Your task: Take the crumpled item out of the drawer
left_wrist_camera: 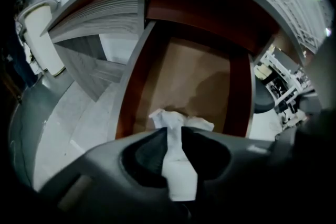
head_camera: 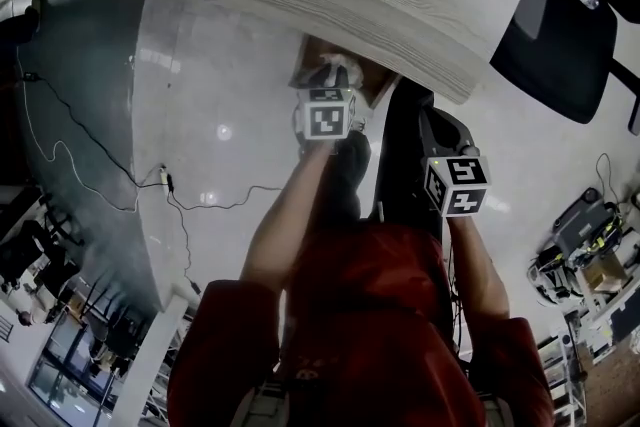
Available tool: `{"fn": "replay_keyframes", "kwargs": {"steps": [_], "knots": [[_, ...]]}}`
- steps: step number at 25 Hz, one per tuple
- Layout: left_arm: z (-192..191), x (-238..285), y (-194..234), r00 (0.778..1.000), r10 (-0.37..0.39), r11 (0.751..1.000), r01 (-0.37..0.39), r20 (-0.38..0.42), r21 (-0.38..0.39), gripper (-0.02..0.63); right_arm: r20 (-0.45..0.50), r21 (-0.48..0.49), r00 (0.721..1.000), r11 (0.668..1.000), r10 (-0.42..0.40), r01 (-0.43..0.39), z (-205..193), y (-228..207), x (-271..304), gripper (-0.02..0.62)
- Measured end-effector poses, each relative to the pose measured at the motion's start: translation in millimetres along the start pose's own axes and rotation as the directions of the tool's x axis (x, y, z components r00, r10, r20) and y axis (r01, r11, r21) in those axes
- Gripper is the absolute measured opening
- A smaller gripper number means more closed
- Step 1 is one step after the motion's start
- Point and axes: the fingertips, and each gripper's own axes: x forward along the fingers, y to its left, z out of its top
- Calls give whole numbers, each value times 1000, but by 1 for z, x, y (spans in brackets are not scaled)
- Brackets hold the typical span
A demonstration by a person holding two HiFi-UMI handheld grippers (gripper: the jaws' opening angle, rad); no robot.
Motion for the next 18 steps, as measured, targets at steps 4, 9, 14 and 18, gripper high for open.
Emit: {"fn": "replay_keyframes", "kwargs": {"steps": [4, 9, 14, 18], "knots": [[0, 2, 1, 999, 19, 1000, -19, -31, -13, 69, 7, 2, 1000, 1000, -2, 2, 1, -3, -3, 2], [-4, 4, -1, 999, 7, 1000, -7, -35, -9, 26, 9, 5, 1000, 1000, -4, 4, -1, -4, -4, 2], [1, -6, -11, 999, -29, 999, 28, -19, -34, 12, 22, 3, 1000, 1000, -7, 7, 3, -3, -9, 2], [2, -16, -18, 998, -56, 996, 55, -5, -65, 11, 35, -5, 999, 1000, -11, 11, 7, -2, -16, 2]]}}
